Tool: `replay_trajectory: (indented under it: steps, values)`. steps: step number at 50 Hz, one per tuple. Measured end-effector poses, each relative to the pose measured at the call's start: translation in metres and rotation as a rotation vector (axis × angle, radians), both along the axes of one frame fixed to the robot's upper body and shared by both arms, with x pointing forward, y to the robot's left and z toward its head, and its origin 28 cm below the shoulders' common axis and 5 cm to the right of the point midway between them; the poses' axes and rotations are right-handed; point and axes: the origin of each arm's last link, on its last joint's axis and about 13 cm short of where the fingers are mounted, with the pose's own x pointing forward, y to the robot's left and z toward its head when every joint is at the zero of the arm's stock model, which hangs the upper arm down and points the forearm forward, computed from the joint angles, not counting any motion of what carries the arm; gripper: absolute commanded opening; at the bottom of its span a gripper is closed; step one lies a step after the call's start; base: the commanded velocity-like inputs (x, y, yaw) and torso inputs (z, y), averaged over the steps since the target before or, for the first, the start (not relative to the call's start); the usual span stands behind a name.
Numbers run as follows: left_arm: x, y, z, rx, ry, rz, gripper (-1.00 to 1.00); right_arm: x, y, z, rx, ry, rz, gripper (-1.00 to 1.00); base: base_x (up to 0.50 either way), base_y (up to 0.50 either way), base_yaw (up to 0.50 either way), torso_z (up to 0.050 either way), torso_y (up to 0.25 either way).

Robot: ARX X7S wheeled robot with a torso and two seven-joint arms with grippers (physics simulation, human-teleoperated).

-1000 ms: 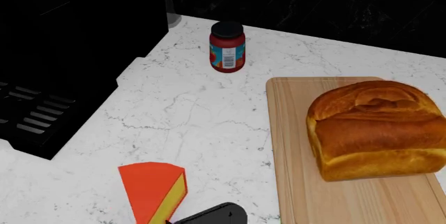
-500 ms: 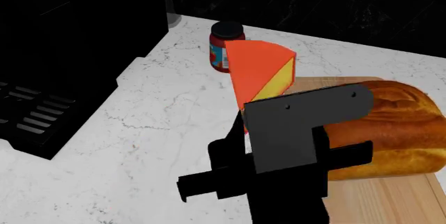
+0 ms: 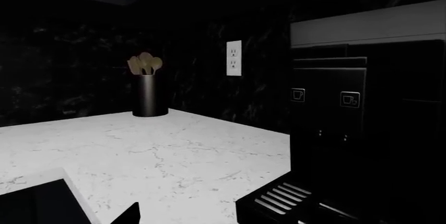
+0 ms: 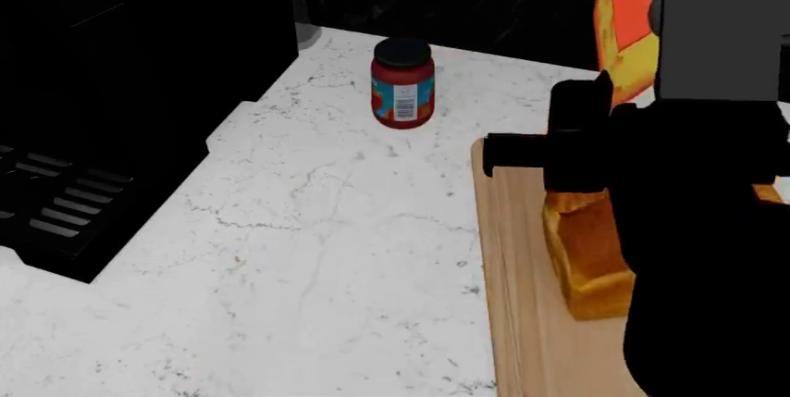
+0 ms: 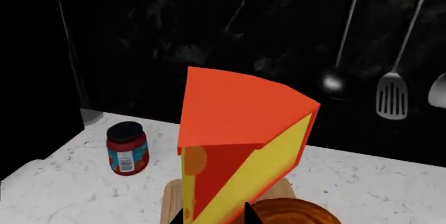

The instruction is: Pick up the wedge of cheese and place it on the slice of bread to prepare a simple cheese on bread dish.

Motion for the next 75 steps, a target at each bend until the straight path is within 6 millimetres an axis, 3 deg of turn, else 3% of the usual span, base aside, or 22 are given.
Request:
replay_trajectory:
  steps: [13,30,53,75]
  values:
    - [0.0,0.0,0.0,0.0,0.0,0.001,1.0,0.009,-0.019,0.003,-0.01,0.085,-0.079,-1.0,0.0,0.0,0.0,0.0,0.0]
    - [0.001,0.001,-0.002,0.0,0.002,0.001,1.0,0.017,-0.032,-0.008,-0.02,0.212,-0.101,-1.0,0.0,0.0,0.0,0.0,0.0]
    - [0.002,0.001,-0.002,-0.001,0.006,0.001,1.0,0.03,-0.035,-0.024,-0.025,0.313,-0.072,-1.0,0.0,0.0,0.0,0.0,0.0]
    - [0.003,0.002,-0.003,0.001,0.003,0.005,1.0,0.042,-0.036,-0.018,-0.043,0.319,-0.086,-1.0,0.0,0.0,0.0,0.0,0.0]
